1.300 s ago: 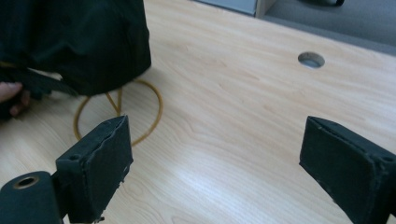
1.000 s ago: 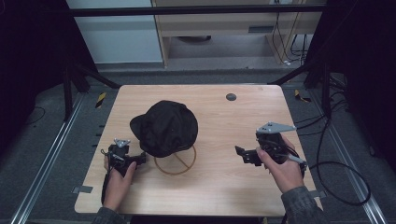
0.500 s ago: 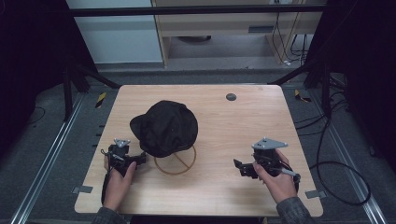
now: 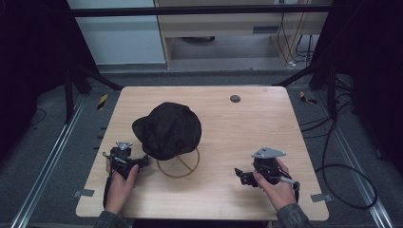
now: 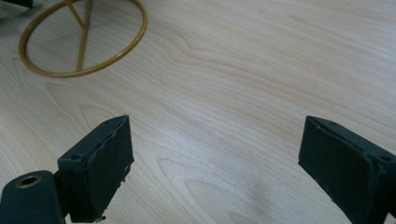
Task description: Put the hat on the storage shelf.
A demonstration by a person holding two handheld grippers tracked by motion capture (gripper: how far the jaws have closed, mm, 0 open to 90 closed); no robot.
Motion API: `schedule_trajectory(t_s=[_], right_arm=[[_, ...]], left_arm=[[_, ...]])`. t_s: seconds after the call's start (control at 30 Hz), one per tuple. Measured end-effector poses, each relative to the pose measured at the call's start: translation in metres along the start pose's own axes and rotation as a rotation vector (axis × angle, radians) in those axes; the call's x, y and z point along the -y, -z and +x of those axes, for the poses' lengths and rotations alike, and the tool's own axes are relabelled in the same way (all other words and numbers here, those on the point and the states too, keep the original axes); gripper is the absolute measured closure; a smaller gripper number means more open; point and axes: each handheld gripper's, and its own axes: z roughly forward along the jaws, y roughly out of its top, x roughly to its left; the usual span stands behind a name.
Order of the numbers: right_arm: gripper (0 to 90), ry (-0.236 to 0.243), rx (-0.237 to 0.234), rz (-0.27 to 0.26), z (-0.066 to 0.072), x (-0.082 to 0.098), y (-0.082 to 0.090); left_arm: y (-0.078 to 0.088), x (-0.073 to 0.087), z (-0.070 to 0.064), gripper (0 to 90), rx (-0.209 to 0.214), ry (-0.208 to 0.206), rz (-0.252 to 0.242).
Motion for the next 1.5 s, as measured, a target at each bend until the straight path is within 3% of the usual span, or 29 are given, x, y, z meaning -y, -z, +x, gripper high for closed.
schedule_trajectory(t_s=[0.47, 0.73, 0.97, 1.27, 1.5], right_arm=[[10.1, 0.001, -0.019, 0.041, 0.006, 0.019, -0.016], [11.0, -0.025, 0.016, 0.018, 0.005, 0.020, -0.029], [11.0, -0.075, 0.029, -0.003, 0.004, 0.017, -0.043], [10.6, -0.081, 0.033, 0.011, 0.006, 0.017, -0.053], [9.2, -0.063, 0.075, 0.012, 0.009, 0.020, -0.060]], left_arm=[[0.000, 0.000, 0.000, 0.0, 0.000, 0.000, 0.000], [0.000, 0.000, 0.000, 0.0, 0.000, 0.000, 0.000], [0.000, 0.000, 0.000, 0.0, 0.000, 0.000, 0.000], [0.000, 0.000, 0.000, 0.0, 0.000, 0.000, 0.000], [0.000, 0.000, 0.000, 0.0, -0.001, 0.001, 0.000]])
